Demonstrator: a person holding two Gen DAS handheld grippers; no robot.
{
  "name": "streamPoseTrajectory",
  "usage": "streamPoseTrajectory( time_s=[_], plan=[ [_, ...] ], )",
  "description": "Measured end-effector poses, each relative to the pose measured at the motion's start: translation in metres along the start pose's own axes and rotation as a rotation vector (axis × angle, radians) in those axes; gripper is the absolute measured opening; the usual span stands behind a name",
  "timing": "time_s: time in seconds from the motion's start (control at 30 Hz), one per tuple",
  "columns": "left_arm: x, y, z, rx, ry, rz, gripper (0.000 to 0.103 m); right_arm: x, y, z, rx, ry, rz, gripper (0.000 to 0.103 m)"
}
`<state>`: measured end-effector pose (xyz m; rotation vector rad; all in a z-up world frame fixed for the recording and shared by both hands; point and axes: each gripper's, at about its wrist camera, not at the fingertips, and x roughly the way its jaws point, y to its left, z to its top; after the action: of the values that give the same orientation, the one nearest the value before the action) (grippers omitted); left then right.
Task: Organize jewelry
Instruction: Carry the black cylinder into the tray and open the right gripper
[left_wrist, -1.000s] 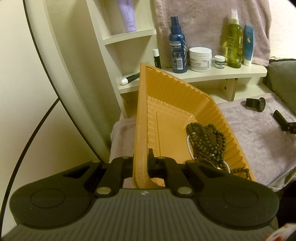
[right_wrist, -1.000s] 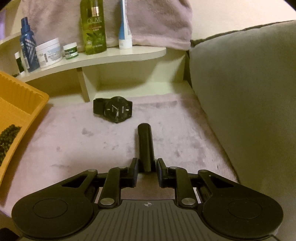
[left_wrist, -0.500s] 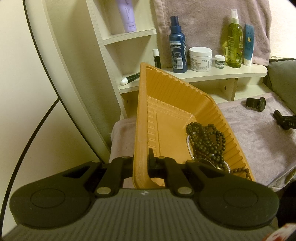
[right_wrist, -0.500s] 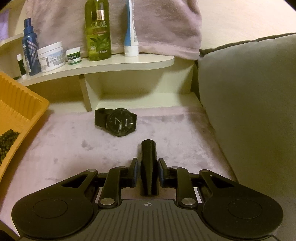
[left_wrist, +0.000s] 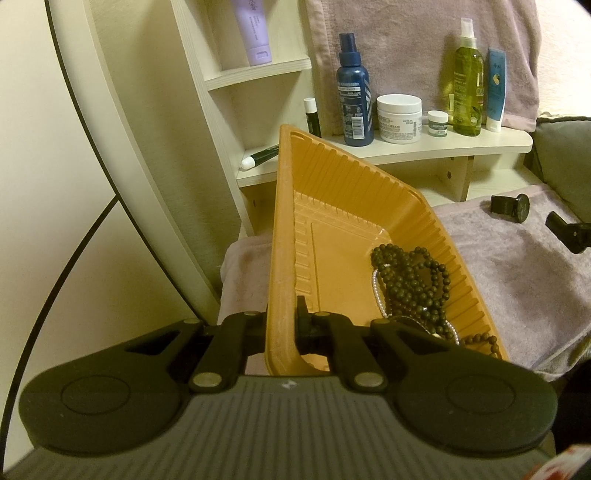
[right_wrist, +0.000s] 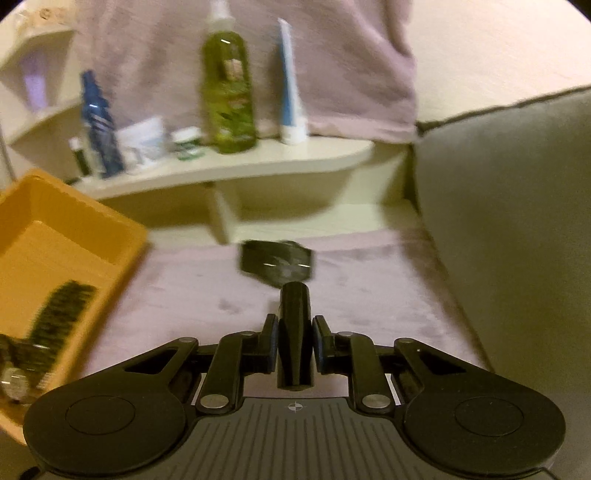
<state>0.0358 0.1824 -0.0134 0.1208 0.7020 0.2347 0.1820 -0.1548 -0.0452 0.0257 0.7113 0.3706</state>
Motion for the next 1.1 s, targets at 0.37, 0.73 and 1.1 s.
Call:
streamPoseTrajectory(
  time_s=[0.37,0.73,1.1],
  plan=[
    [0.000,0.000,0.000,0.000,-0.003,-0.002,0.006,-0.013,0.063,0.015,-0.054,-0.011,0.194,0.019],
    [-0.001,0.001,-0.001,-0.006,-0.003,-0.006,0.006,-0.012,0.111,0.022,-0.129,-0.011,0.301,0.019],
    [0.000,0.003,-0.002,-0.010,-0.004,-0.009,0.006,0.006,0.137,0.033,-0.193,-0.001,0.339,0.019]
  ],
)
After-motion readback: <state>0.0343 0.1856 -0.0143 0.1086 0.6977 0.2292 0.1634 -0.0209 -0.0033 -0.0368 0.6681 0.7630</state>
